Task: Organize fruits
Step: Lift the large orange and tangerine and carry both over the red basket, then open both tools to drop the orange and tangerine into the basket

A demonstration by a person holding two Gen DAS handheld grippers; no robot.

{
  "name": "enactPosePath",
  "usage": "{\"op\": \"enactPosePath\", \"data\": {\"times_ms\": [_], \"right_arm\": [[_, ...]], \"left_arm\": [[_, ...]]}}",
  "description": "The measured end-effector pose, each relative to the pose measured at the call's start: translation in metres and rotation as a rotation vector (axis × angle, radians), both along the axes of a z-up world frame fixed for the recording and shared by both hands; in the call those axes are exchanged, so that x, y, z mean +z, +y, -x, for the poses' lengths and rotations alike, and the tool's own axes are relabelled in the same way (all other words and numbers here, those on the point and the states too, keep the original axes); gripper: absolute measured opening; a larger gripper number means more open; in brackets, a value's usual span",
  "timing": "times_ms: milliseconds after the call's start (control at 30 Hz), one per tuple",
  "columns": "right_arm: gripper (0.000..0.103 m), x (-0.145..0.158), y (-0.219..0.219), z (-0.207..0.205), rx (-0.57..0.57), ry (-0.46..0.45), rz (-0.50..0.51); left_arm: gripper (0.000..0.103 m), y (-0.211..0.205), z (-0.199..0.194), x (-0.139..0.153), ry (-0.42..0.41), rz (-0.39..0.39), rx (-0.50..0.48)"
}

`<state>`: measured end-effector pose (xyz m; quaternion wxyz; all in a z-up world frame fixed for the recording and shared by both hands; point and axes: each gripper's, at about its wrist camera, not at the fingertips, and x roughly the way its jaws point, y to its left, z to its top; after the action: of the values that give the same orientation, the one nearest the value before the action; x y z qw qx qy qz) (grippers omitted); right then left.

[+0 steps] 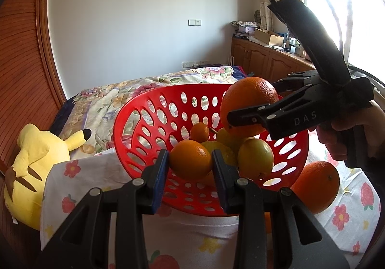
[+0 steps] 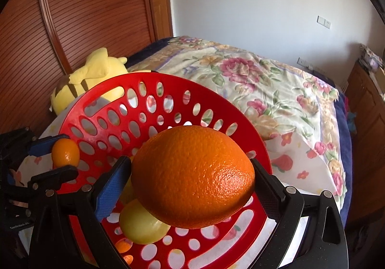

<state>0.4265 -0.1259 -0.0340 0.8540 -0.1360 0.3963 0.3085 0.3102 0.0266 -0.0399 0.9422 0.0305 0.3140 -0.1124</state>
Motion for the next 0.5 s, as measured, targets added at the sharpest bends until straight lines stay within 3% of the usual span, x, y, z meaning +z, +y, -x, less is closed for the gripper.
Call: {"op": "enactPosePath", "data": {"times_ms": [200, 500], "right_arm": [[0.098, 0.003, -0.005, -0.004, -0.027, 0.031, -0.057], [0.098, 0.019, -0.017, -0.001, -0.045, -0.002, -0.1]], "left_arm": [[0.035, 0.001, -0.002, 0.0, 0.005, -0.003, 0.005], [0.035, 0.002, -0.007, -0.002, 0.019, 0.001, 0.021]]}}
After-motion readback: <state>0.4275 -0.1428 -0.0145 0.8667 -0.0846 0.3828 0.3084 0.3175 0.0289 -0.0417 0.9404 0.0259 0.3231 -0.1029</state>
